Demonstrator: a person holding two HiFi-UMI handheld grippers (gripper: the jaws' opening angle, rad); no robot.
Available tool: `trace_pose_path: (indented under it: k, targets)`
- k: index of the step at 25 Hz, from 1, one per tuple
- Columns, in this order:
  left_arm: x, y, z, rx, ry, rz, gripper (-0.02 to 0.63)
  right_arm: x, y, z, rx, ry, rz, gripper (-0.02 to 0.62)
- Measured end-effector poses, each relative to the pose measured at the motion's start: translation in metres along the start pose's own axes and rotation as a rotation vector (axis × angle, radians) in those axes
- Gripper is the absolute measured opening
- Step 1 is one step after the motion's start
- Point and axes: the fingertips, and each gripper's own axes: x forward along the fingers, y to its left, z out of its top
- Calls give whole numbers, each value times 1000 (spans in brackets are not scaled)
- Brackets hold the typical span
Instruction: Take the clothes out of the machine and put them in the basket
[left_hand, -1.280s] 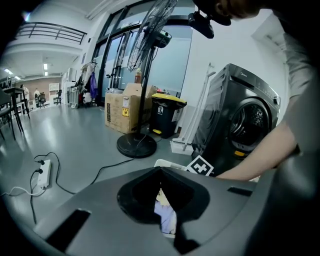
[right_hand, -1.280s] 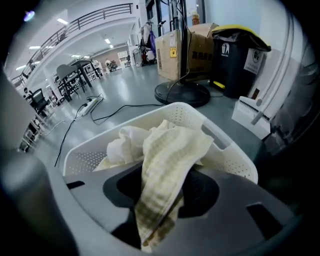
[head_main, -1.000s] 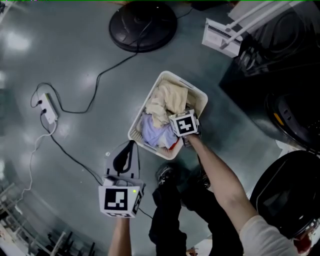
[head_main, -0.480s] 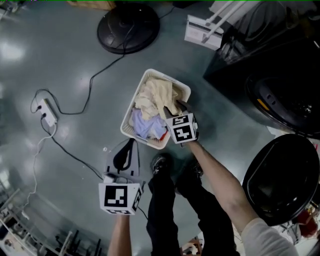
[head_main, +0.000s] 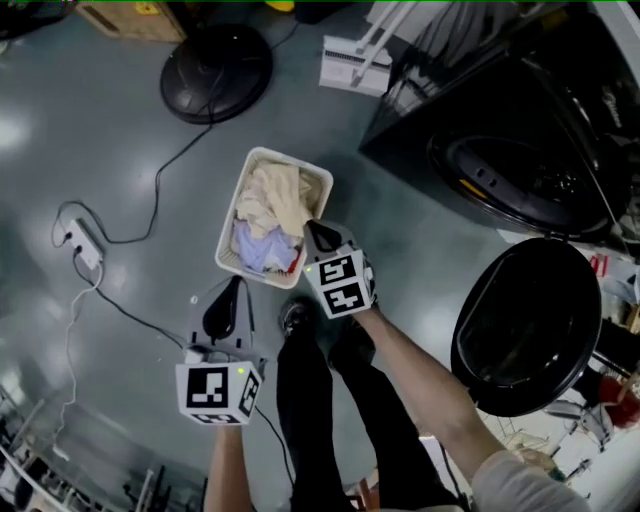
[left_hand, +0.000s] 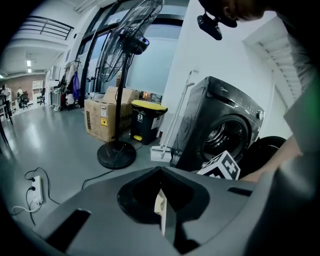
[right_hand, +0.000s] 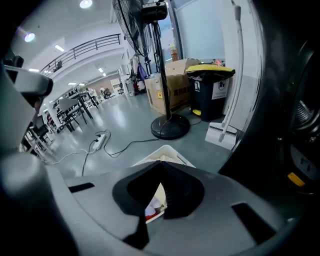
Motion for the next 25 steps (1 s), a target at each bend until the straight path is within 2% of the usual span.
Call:
trace_pose_path:
  k: [5,12,18,25]
  targets:
    - [2,-19,23,12,22,-37,18,-48,-1,27,61,-57,12,25]
    - [16,-66,47,60,35,-107,18,-110,-34,63,148,-177,-34,25]
    - [27,-116,74,122,34,-174,18,-179,-93,76,249,-284,-144,25]
    - [34,-172,107,173,28,-244,18,-274,-168,42,335,-322,-322,25]
